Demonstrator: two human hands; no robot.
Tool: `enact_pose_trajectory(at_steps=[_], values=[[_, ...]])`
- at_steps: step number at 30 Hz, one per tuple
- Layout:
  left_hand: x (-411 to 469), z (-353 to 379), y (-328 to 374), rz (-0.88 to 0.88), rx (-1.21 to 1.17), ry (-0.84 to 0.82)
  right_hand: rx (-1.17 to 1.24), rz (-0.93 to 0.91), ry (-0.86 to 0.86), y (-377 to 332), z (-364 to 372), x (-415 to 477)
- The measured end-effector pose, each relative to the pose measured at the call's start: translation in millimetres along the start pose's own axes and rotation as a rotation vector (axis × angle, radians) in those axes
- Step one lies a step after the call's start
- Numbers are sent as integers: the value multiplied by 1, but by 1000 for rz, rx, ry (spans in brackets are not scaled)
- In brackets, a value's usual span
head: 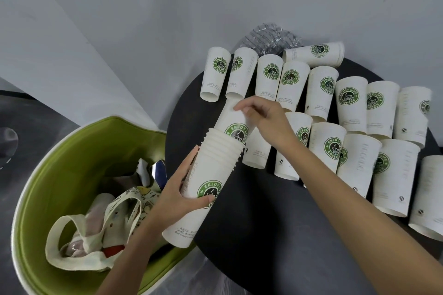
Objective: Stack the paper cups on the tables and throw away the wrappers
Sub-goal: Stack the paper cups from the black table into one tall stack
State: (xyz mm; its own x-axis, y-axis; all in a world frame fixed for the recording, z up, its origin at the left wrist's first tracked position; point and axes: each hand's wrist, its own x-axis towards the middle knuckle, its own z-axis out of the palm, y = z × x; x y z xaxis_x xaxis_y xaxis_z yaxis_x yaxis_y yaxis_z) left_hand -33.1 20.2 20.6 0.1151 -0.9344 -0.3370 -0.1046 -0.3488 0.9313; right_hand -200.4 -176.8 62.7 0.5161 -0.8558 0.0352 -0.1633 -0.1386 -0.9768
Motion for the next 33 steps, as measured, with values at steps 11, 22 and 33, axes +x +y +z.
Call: enact_pose_trajectory(at_steps=[11, 22, 33], values=[[10, 6, 3, 26, -25, -9, -21, 41, -97, 4, 26, -28], [12, 11, 8, 6, -3, 4, -30, 61, -73, 8, 33, -33], [15, 9, 4, -15, 19, 11, -59, 94, 19, 26, -2, -7]])
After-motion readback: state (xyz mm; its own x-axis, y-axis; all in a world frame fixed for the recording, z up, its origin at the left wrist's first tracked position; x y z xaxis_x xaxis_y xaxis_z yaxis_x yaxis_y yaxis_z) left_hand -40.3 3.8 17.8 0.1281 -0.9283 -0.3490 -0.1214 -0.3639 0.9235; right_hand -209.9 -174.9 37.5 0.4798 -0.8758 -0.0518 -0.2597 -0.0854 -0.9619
